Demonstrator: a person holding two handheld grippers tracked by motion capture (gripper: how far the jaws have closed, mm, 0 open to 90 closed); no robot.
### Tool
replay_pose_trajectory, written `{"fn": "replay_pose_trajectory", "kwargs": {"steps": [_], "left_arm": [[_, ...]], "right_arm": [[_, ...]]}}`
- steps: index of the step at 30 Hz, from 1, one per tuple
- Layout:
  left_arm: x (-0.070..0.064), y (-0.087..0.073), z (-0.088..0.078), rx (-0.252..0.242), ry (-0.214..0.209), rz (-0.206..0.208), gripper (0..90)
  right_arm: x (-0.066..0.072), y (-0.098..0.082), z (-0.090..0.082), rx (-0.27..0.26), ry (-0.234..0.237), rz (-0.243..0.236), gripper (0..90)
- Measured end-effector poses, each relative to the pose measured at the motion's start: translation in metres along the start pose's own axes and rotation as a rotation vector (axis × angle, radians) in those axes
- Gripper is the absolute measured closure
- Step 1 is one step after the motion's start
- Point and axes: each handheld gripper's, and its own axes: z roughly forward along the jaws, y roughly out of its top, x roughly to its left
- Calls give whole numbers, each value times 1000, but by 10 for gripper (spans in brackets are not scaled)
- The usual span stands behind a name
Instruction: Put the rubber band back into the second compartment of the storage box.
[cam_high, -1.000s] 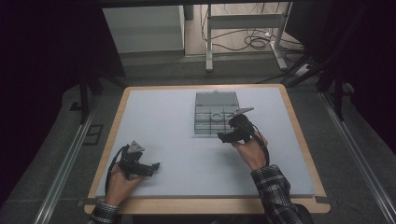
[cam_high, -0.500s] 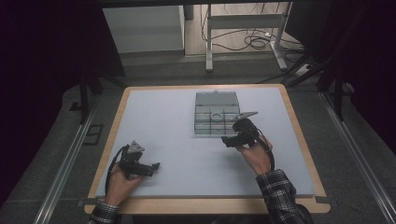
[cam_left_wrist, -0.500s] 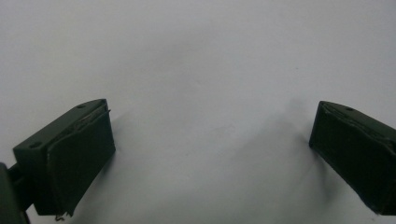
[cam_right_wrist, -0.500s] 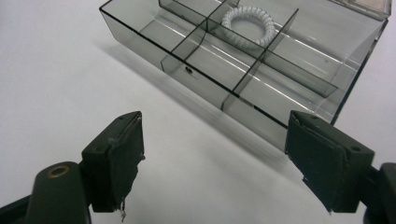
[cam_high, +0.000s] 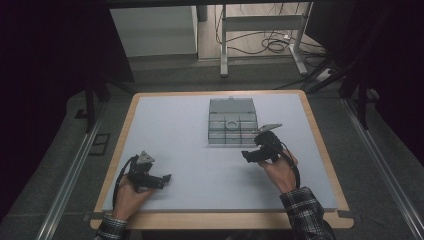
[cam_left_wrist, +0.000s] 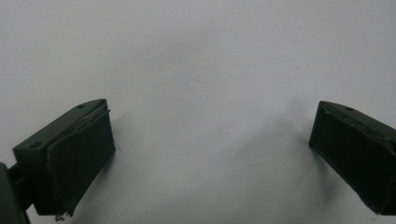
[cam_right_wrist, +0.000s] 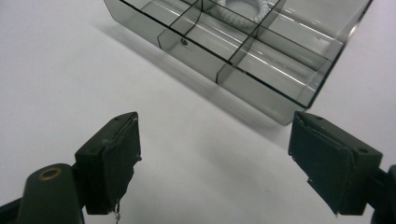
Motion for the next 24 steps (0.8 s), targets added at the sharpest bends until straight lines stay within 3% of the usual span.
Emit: {"fn": "replay_pose_trajectory", "kwargs": {"steps": [24], "left_arm": [[0,0,0,0,1,0,0]], "right_arm": [[-2,-26,-23,21,4,6,111]]}}
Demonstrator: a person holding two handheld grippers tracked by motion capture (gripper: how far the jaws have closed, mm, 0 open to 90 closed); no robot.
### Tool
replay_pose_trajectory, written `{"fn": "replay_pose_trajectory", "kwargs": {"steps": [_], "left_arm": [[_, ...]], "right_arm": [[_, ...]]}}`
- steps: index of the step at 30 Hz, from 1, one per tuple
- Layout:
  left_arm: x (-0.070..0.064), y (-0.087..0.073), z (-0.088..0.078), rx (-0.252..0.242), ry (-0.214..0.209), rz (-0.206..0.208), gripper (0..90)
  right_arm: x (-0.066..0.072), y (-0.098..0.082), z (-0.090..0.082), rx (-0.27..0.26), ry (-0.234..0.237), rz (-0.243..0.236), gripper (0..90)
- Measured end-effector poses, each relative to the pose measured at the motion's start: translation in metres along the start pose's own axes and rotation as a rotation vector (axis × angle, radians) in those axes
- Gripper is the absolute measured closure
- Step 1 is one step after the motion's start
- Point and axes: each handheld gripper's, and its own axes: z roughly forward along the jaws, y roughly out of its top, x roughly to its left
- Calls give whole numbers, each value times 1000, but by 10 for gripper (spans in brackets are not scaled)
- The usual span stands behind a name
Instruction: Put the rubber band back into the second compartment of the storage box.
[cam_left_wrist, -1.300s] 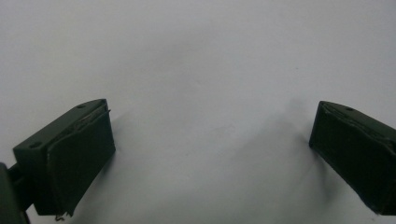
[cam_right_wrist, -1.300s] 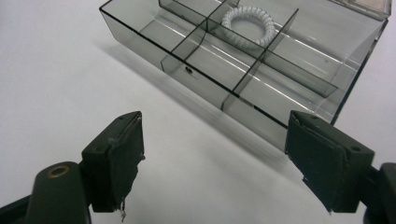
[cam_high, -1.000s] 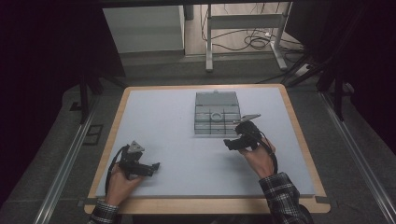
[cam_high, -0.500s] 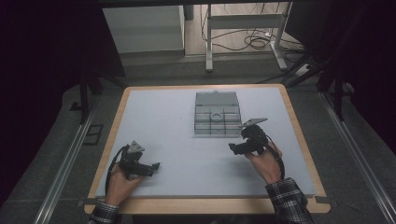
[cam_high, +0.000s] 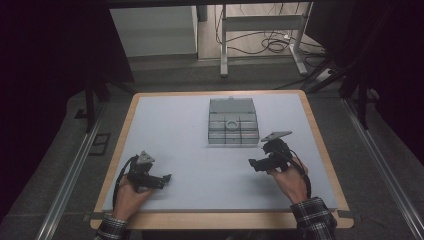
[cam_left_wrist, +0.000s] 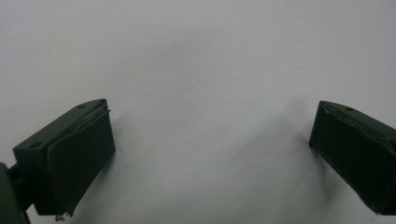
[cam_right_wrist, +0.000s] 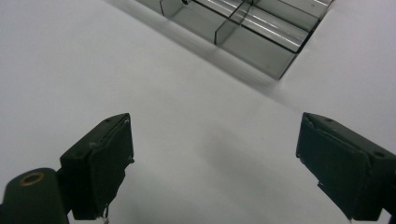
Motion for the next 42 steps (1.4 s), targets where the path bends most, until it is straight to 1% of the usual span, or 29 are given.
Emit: {"fn": "replay_pose_trajectory", "kwargs": {"steps": [13,22,31,42], "left_arm": [[0,0,0,0,1,0,0],[0,0,0,0,1,1,0],[0,0,0,0,1,1,0],[0,0,0,0,1,1,0]], "right_arm": [[0,-14,-9,14,0,-10,93],[-1,-23,-16,19,-12,-23,85],[-6,-34,-22,25,-24,-13,83],[-9,-46,-27,41,-32,-16,82]]}}
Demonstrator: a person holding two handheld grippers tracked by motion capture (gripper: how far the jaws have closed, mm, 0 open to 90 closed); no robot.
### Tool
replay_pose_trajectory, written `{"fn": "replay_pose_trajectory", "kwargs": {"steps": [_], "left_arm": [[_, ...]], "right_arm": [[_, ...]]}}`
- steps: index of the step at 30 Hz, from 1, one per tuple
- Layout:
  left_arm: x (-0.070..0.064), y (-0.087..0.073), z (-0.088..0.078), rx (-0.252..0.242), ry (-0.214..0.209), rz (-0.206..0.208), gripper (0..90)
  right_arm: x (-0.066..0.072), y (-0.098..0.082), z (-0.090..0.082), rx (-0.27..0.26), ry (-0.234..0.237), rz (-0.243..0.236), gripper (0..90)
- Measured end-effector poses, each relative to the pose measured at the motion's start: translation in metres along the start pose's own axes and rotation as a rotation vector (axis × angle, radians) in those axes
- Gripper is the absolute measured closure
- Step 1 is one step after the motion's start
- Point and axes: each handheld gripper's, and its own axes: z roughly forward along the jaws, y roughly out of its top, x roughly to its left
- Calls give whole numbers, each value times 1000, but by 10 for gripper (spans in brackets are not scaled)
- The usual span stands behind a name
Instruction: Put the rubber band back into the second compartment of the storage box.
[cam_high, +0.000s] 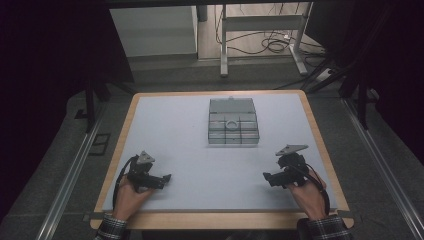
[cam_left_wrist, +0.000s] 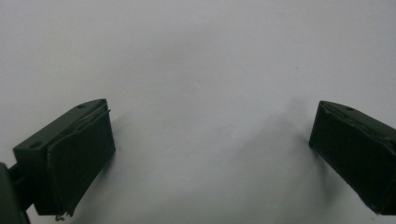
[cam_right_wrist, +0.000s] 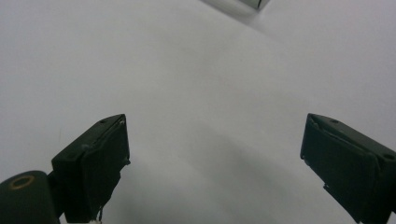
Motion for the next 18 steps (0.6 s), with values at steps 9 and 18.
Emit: {"fn": "replay_pose_trajectory", "kwargs": {"steps": [9,18], "left_arm": [[0,0,0,0,0,0,0],[0,0,0,0,1,0,0]], "right_arm": [[-5,-14,-2,15,-1,15,75],[-10,-29,-2,36,-9,23,65]]}}
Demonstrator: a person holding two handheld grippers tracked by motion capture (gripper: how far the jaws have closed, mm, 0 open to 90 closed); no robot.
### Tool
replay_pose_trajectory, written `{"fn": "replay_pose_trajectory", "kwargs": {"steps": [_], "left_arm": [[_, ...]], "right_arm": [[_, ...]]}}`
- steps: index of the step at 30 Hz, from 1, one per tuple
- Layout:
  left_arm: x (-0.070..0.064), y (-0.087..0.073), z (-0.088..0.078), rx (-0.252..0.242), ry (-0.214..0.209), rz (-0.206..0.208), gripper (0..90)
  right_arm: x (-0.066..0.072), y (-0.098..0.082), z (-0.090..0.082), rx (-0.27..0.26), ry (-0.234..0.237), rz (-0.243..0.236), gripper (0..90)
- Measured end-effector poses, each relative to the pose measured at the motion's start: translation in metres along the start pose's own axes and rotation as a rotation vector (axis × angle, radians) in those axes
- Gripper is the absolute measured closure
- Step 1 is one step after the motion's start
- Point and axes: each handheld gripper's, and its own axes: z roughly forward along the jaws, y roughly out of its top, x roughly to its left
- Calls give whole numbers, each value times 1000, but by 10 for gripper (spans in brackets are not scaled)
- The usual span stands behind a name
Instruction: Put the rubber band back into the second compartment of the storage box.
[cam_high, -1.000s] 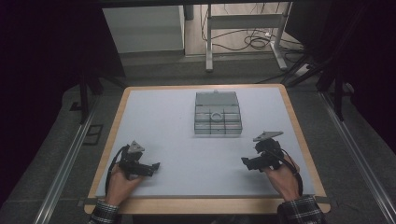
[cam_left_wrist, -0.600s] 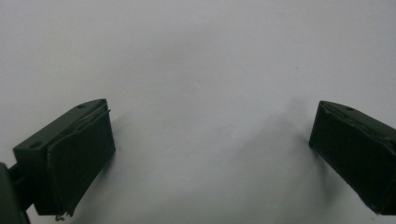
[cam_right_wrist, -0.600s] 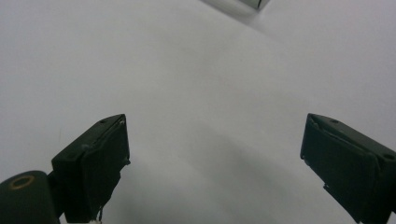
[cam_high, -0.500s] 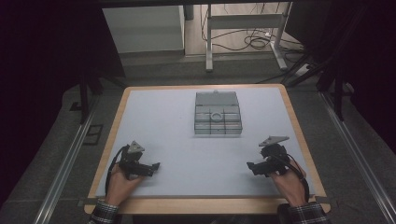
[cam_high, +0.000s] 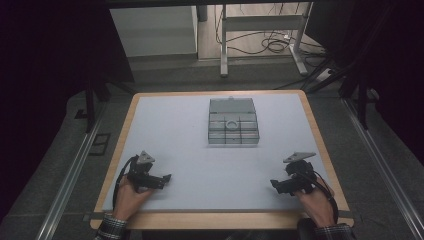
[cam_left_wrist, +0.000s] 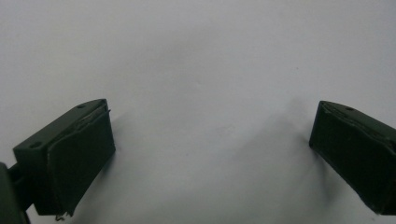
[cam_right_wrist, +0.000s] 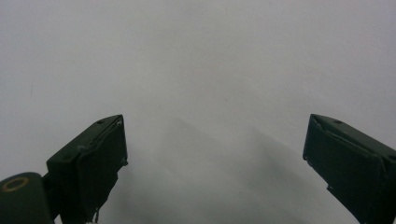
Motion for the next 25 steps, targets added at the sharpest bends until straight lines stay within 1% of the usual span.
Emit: {"fn": "replay_pose_trajectory", "kwargs": {"steps": [8,15,16,18,19,25], "left_arm": [[0,0,0,0,0,0,0],[0,0,0,0,0,0,0],[0,0,0,0,0,0,0],[0,0,0,0,0,0,0],[0,0,0,1,0,0,0],[0,0,0,2,0,2,0]], "right_arm": [[-3,-11,1,21,-2,2,60],[-3,-18,4,66,-20,-15,53],[-3,-18,4,66,-20,-15,53],[-6,-19,5,59,0,13,44],[-6,-21,6,51,12,5,28],[-6,-22,6,46,7,6,21]]}}
